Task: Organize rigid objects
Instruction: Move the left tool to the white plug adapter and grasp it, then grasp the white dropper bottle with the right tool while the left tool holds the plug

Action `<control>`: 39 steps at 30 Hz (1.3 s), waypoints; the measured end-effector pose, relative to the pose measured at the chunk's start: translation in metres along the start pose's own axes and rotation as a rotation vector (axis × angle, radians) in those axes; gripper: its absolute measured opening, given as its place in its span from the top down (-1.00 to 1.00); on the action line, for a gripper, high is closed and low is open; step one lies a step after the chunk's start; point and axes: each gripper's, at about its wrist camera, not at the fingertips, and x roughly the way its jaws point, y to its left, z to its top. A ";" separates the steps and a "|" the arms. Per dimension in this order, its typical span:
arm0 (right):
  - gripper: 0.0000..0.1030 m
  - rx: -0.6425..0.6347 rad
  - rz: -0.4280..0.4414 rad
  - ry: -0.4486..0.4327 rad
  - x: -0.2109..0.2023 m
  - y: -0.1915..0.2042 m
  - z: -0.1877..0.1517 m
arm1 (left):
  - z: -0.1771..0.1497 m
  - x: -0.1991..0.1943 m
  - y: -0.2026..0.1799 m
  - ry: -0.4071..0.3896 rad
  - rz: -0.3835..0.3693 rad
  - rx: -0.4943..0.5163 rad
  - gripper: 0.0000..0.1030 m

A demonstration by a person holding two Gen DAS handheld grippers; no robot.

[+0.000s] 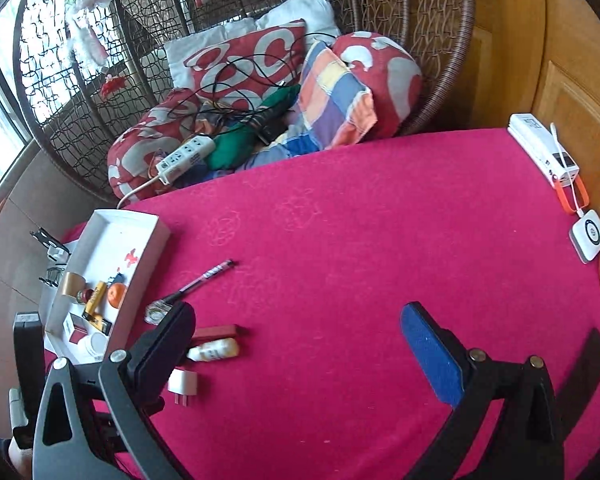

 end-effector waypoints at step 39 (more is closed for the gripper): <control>-0.57 -0.444 0.112 0.385 0.130 0.118 -0.052 | -0.053 -0.054 0.068 -0.075 0.046 -0.254 0.48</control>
